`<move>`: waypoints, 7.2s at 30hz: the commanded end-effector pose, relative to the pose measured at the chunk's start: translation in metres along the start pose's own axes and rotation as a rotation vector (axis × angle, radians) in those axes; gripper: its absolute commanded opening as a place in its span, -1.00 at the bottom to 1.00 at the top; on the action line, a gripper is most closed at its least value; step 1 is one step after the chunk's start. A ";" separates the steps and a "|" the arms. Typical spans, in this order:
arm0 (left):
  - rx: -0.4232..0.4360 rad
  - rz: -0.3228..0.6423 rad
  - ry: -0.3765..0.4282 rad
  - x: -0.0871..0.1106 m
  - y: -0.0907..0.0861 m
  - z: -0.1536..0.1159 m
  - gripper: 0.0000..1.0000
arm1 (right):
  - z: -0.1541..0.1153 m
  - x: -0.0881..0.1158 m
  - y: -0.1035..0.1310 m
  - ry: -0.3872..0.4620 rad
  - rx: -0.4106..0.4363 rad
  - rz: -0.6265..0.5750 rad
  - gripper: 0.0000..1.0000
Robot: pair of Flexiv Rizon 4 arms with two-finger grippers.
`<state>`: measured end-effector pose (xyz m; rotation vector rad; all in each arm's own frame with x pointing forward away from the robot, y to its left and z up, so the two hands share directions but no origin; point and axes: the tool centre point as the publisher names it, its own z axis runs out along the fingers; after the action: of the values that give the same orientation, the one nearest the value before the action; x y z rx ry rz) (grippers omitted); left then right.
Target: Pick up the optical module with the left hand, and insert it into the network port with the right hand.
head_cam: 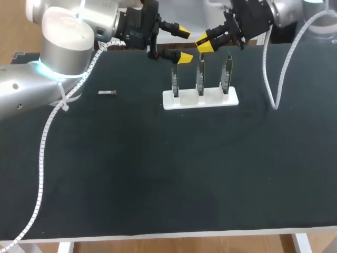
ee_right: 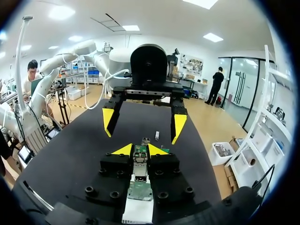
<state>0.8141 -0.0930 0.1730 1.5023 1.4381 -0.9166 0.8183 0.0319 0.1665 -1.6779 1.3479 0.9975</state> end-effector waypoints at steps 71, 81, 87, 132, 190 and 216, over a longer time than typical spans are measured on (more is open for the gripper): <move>0.004 -0.001 0.004 -0.001 0.002 0.001 1.00 | -0.001 -0.001 0.009 0.006 -0.006 -0.003 -1.00; 0.004 -0.001 0.004 -0.001 0.002 0.001 1.00 | 0.000 0.002 0.011 0.006 -0.009 0.004 -1.00; 0.004 -0.001 0.004 -0.001 0.002 0.001 1.00 | 0.002 0.007 0.012 -0.004 -0.007 0.006 -1.00; 0.004 -0.001 0.004 -0.001 0.002 0.001 1.00 | 0.008 0.022 0.005 -0.039 -0.009 0.017 1.00; 0.004 -0.001 0.004 -0.001 0.002 0.001 1.00 | -0.012 -0.004 0.010 -0.050 0.017 -0.063 -1.00; 0.004 -0.001 0.004 -0.001 0.002 0.001 1.00 | -0.010 0.003 0.011 -0.051 0.015 -0.045 -1.00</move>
<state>0.8141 -0.0930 0.1730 1.5023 1.4380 -0.9166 0.8121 0.0205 0.1707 -1.6626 1.2754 0.9995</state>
